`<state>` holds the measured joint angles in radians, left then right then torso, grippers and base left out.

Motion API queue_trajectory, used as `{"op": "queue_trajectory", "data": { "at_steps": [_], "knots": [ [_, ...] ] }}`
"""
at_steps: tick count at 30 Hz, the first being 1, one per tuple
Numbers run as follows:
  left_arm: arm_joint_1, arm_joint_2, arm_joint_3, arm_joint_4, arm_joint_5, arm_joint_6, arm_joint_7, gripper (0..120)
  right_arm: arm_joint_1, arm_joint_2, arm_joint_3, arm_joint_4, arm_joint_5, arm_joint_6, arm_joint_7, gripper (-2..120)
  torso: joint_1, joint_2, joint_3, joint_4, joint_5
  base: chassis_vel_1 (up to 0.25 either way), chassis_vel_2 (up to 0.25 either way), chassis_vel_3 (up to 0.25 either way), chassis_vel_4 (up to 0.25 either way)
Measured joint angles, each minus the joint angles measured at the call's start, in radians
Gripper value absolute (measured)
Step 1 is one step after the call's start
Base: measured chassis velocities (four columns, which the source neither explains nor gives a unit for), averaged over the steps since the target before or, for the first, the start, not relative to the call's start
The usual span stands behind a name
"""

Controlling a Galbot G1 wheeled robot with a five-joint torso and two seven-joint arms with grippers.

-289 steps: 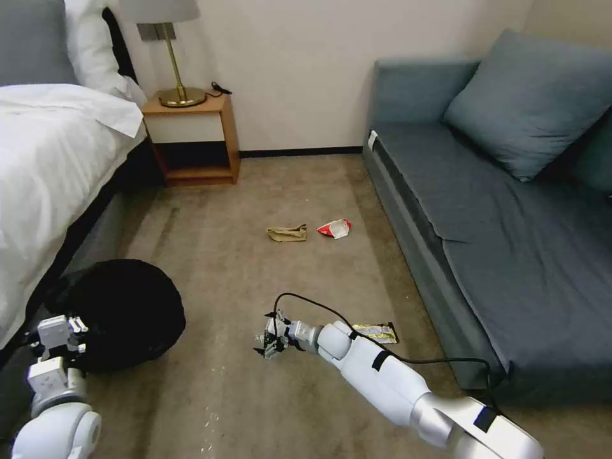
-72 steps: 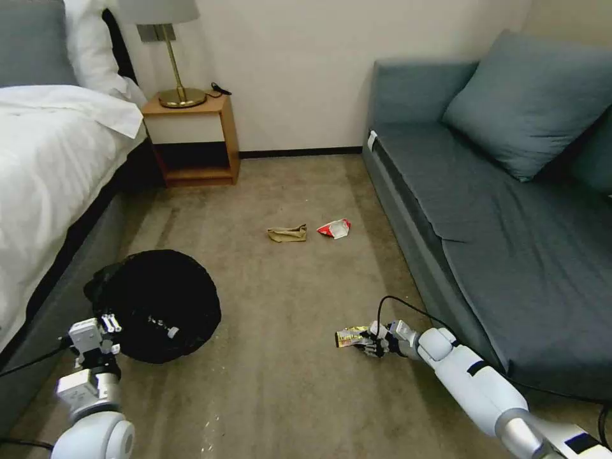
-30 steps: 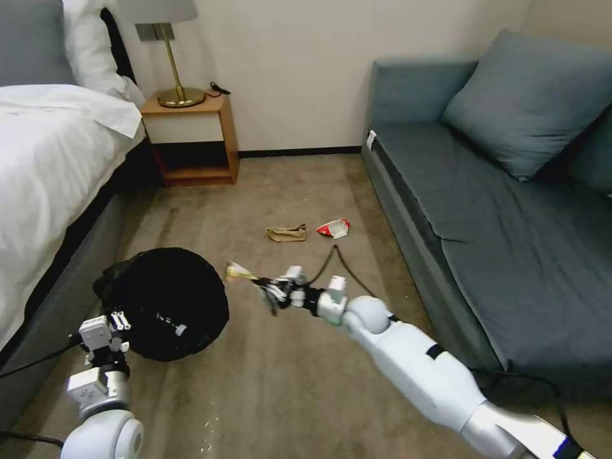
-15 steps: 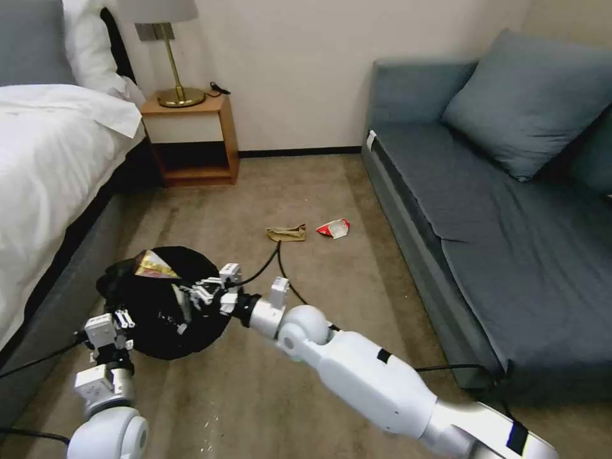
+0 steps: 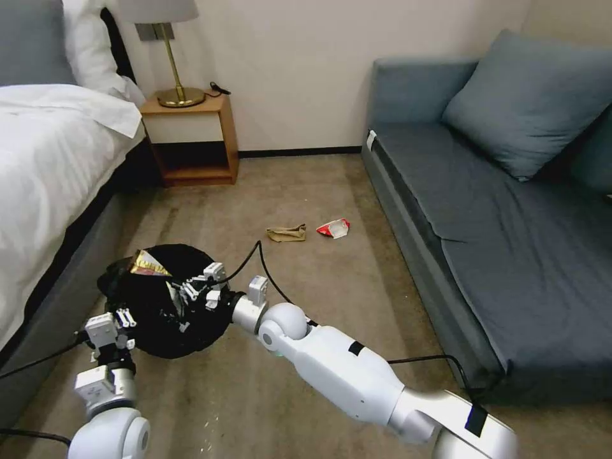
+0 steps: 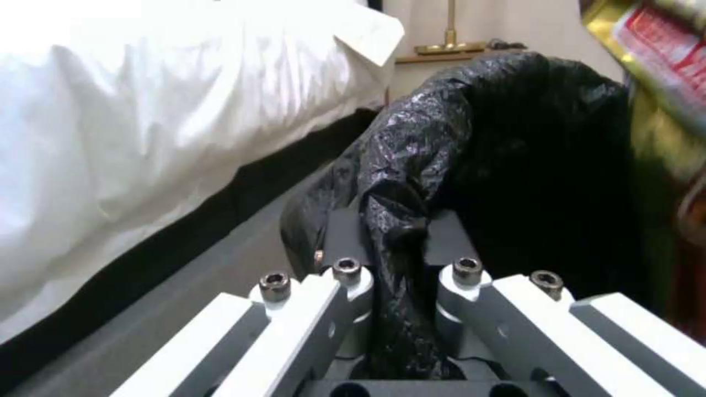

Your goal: Pick up the trash bin, then pick up the garbage on the floor and place it into the trash bin.

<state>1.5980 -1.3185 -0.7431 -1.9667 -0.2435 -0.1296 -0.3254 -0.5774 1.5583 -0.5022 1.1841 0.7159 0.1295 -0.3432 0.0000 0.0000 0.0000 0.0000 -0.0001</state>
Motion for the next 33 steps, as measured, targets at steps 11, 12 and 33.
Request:
{"op": "queue_trajectory", "data": {
  "at_steps": [11, 12, 33],
  "knots": [
    [-0.011, -0.001, 0.000, -0.001, -0.006, 0.002, 0.001, 7, -0.017, -0.023, -0.012, 0.025, -0.080, 0.022, 0.042, 45, 0.000, 0.000, 0.000, -0.0001, 0.0001, 0.000, 0.000, 0.000, 0.000],
    [-0.009, -0.002, -0.001, -0.001, -0.006, 0.002, 0.001, 7, -0.017, -0.024, -0.012, 0.027, -0.084, 0.024, 0.045, 51, 0.000, 0.000, 0.000, -0.0001, 0.0001, 0.000, 0.000, 0.000, 0.000],
    [-0.008, 0.010, -0.034, 0.059, -0.038, -0.043, -0.004, 7, -0.085, -0.121, 0.221, 0.068, -0.245, 0.061, 0.301, 100, 0.000, 0.000, 0.000, -0.0001, 0.0003, 0.000, 0.000, 0.000, 0.000]
  ]
}}
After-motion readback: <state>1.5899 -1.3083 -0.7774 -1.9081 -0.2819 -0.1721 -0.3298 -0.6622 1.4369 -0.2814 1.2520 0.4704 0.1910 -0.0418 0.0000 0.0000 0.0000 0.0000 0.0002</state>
